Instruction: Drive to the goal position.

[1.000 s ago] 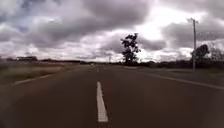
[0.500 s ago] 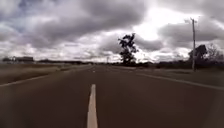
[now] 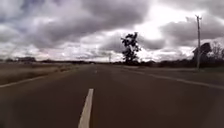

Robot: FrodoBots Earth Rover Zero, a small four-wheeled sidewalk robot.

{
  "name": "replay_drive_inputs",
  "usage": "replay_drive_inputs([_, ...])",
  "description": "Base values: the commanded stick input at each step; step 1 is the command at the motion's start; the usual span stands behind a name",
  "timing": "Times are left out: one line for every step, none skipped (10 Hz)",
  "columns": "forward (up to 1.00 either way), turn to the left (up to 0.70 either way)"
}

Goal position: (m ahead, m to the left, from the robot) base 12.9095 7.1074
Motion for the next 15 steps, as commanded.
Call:
replay_drive_inputs([1.00, 0.04])
replay_drive_inputs([1.00, 0.04])
replay_drive_inputs([1.00, 0.04])
replay_drive_inputs([1.00, 0.04])
replay_drive_inputs([1.00, 0.04])
replay_drive_inputs([1.00, 0.04])
replay_drive_inputs([1.00, 0.04])
replay_drive_inputs([1.00, 0.04])
replay_drive_inputs([1.00, 0.04])
replay_drive_inputs([1.00, 0.04])
replay_drive_inputs([1.00, 0.04])
replay_drive_inputs([1.00, 0.04])
replay_drive_inputs([1.00, 0.04])
replay_drive_inputs([1.00, 0.04])
replay_drive_inputs([1.00, 0.04])
